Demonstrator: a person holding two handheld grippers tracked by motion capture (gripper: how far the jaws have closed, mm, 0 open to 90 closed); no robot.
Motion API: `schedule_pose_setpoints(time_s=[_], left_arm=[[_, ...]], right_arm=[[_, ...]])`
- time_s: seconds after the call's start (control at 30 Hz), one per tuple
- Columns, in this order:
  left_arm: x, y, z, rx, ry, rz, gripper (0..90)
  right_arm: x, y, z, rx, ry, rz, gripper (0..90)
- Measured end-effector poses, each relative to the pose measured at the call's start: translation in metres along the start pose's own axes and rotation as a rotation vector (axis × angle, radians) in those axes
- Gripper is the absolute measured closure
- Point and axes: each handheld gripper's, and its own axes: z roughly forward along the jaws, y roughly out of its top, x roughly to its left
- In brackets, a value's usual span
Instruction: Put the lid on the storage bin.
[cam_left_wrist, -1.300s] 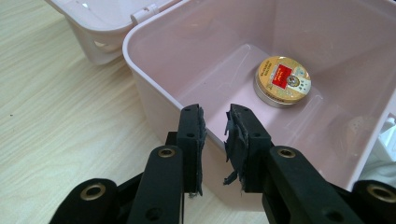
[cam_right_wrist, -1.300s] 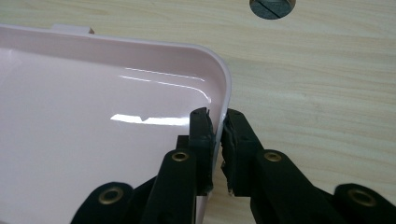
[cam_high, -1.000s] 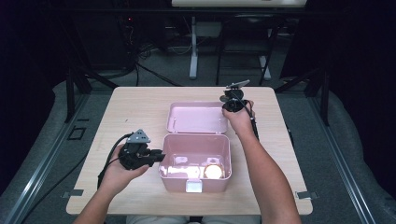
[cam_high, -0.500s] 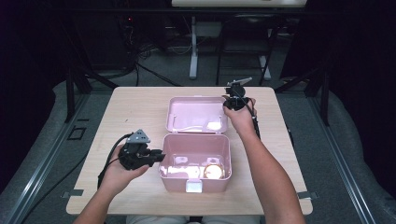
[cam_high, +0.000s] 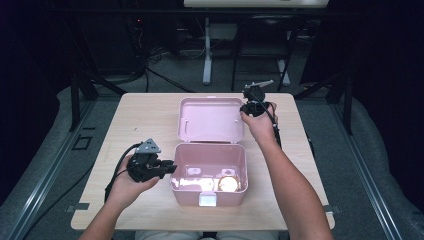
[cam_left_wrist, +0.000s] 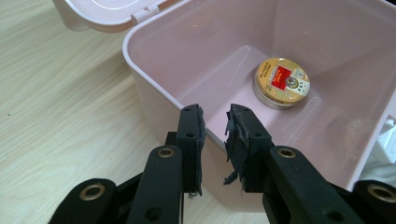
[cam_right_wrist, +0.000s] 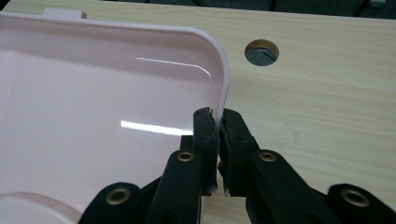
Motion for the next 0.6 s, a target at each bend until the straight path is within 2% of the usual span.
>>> schedule_pose_setpoints(time_s=[0.6], left_arm=[[0.000, 0.000, 0.000, -0.003, 0.000, -0.003, 74.4]], right_arm=[[0.007, -0.005, -0.034, -0.103, 0.011, -0.030, 87.1]])
